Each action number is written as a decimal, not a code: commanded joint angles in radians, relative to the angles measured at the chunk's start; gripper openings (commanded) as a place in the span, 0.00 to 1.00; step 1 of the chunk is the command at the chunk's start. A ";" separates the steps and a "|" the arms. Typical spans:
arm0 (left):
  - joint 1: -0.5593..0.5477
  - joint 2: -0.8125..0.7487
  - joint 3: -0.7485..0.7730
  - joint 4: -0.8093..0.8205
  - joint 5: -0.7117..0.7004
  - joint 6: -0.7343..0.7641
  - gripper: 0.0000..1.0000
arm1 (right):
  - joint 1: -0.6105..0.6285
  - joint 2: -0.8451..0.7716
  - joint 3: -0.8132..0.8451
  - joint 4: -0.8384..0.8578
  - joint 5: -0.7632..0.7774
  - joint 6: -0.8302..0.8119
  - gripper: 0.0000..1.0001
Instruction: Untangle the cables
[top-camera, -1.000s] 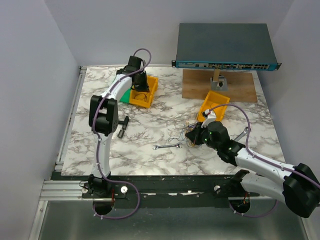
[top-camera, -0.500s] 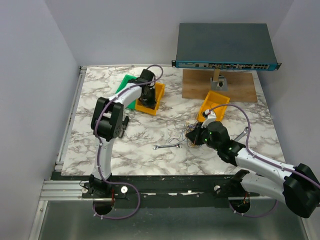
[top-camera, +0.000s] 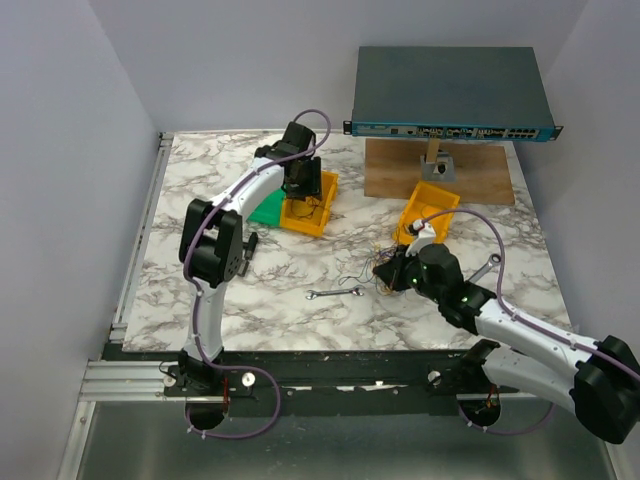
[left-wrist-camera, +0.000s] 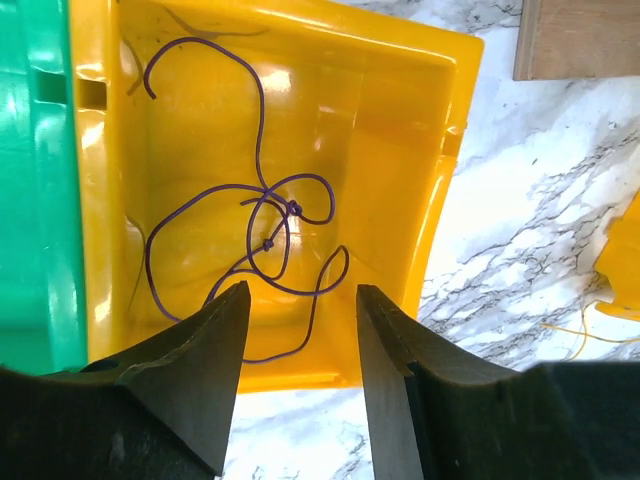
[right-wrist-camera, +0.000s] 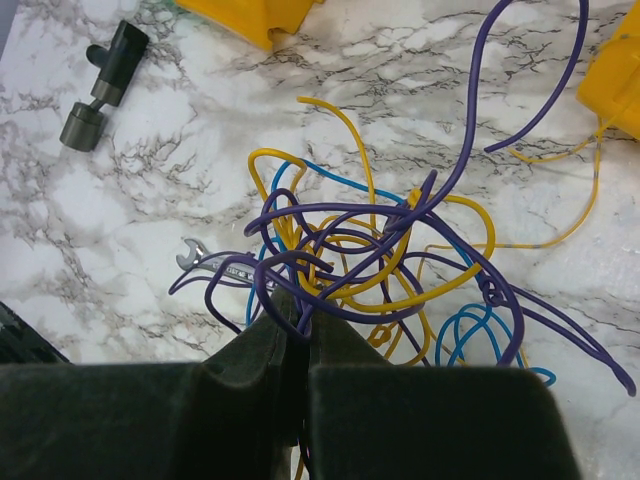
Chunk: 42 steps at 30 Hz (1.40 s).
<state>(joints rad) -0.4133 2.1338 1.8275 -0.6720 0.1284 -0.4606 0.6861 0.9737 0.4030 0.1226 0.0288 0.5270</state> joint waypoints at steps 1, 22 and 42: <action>-0.004 -0.064 0.052 -0.099 -0.058 0.035 0.49 | 0.000 -0.018 0.029 -0.022 0.024 0.003 0.01; -0.092 -0.987 -1.039 0.635 0.270 -0.071 0.77 | 0.011 0.273 0.302 -0.120 -0.126 -0.023 0.74; -0.313 -0.667 -1.044 0.905 0.224 -0.050 0.70 | 0.010 0.142 0.221 -0.298 0.078 0.034 0.24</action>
<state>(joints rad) -0.6888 1.3998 0.7425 0.1387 0.3531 -0.5068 0.6937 1.1225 0.6361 -0.1463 0.0559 0.5430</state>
